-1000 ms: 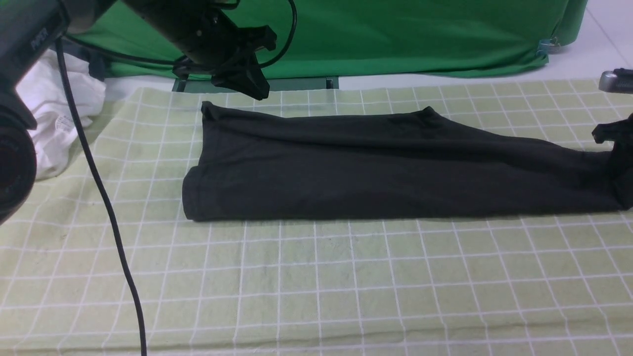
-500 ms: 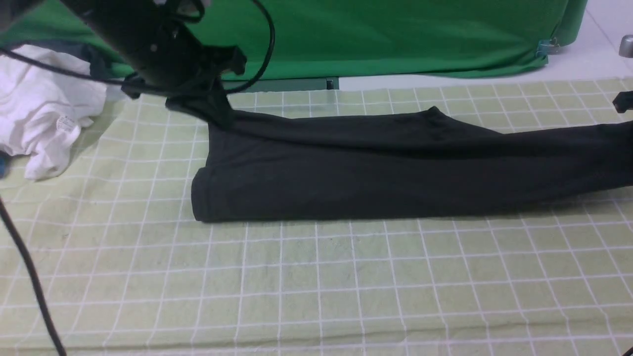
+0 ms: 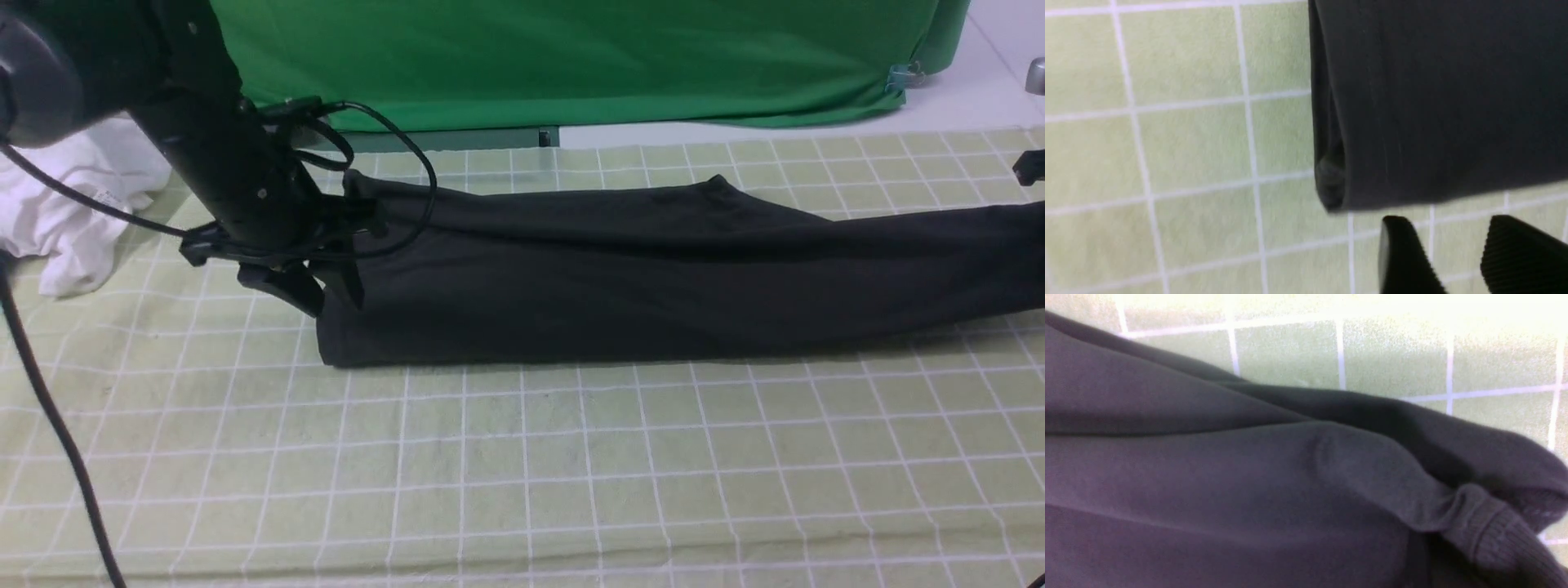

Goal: Fold a long-sleeved shirt over a green coffee tablecloth.
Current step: 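Fold the right end of the dark garment over onto its left end with the right gripper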

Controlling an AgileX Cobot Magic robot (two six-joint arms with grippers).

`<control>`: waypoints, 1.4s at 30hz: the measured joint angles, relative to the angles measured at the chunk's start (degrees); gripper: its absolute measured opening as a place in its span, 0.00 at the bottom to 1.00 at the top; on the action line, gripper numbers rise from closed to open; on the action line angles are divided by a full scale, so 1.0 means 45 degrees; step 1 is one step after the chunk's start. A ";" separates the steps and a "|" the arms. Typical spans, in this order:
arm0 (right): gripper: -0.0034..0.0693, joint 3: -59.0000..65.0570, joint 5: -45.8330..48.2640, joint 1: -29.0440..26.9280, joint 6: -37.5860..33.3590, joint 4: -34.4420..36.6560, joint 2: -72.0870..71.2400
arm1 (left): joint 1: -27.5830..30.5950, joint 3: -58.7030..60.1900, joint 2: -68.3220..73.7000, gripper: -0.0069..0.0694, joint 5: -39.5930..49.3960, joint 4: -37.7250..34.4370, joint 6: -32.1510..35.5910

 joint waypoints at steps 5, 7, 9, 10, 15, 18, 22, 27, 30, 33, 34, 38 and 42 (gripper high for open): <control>0.14 0.0000 0.0012 0.0000 0.0000 0.0000 0.0000 | 0.0000 0.0048 0.0927 0.68 -0.0616 -0.0086 0.0071; 0.14 0.0000 0.0012 0.0011 0.0000 0.0000 0.0000 | 0.0000 0.0048 0.1080 0.71 -0.0645 -0.0086 0.0071; 0.14 0.0000 0.0012 0.0011 0.0000 0.0000 0.0000 | 0.0000 0.0048 0.1104 0.73 -0.0643 -0.0105 0.0071; 0.14 0.0000 0.0012 0.0011 0.0000 0.0000 0.0000 | 0.0000 0.0048 0.1104 0.73 -0.0623 -0.0105 0.0071; 0.14 0.0000 0.0012 0.0011 0.0026 0.0000 0.0000 | 0.0000 0.0048 0.1130 0.74 -0.0542 0.0151 0.0071; 0.14 0.0000 0.0012 0.0011 0.0026 0.0000 0.0000 | 0.0000 0.0048 0.1196 0.74 -0.0518 0.0100 0.0071; 0.14 0.0000 -0.0001 0.0011 0.0026 0.0000 0.0000 | 0.0000 0.0048 0.1608 0.73 -0.0401 -0.0320 0.0071; 0.14 0.0000 -0.0001 0.0011 0.0026 0.0000 0.0000 | 0.0048 0.0008 0.1802 0.53 -0.0389 -0.0800 0.0210; 0.14 0.0000 -0.0001 0.0011 0.0026 0.0000 -0.0015 | 0.0048 0.0008 0.1802 0.36 -0.0378 -0.0947 0.0554; 0.14 0.0000 -0.0001 -0.0075 0.0094 0.0057 -0.0176 | 0.0024 -0.0016 0.1664 0.23 -0.0155 -0.0890 0.0833; 0.14 0.0016 0.0033 -0.0173 0.0094 0.0094 -0.0318 | 0.0005 -0.0016 0.1547 0.22 0.0208 -0.0808 0.0875; 0.14 0.0895 0.0060 -0.0569 0.0103 0.0189 -0.1354 | -0.0019 0.0020 0.0935 0.21 0.1020 -0.0792 0.0875; 0.14 0.2676 0.0087 -0.0806 0.0076 0.0044 -0.2451 | -0.0105 0.0104 0.0292 0.21 0.1479 -0.0944 0.0875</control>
